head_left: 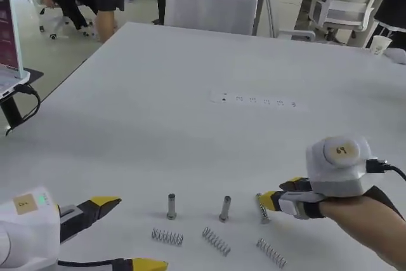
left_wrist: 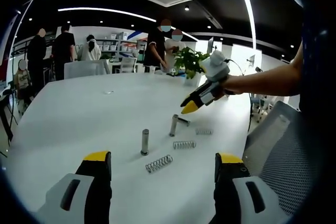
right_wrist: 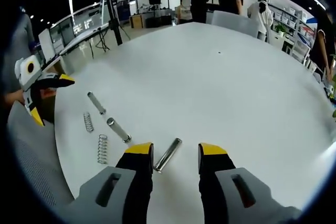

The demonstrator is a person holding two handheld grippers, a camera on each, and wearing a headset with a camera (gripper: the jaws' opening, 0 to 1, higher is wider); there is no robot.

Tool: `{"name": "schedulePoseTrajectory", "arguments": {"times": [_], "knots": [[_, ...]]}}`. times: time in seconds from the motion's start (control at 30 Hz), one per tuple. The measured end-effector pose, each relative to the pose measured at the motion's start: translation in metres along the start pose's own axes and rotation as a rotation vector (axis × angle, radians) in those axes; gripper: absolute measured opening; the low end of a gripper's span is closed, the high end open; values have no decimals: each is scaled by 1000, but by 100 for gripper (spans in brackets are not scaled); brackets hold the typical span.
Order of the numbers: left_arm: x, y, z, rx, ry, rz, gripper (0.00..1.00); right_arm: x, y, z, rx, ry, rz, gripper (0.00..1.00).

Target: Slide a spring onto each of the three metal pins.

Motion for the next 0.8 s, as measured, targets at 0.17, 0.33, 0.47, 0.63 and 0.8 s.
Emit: {"name": "schedulePoseTrajectory", "arguments": {"times": [0.17,0.33,0.47,0.63,0.8], "knots": [[-3,0,-1,-1,-1,2,77,2,-1,-8,-49,-10,-54,30],[-3,-1,-3,1,-5,9,77,2,1,-13,-69,-11,-51,24],[-3,-3,-5,10,-8,20,77,1,5,-17,-81,-14,-66,22],[-3,-4,-5,-1,-14,12,77,-3,5,-23,-113,-21,-53,18],[-5,-4,-4,5,-11,17,76,-3,5,-27,-140,-32,-68,17]]}}
Point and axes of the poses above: the centre of the closed fingertips' face, and the gripper's own axes: z roughly backward along the fingers, x roughly to its right, y roughly out of its top, the point moved 9 cm from there along z, roughly backward along the fingers, and after that the axes turned 5 degrees about -x, right-handed, at the moved point
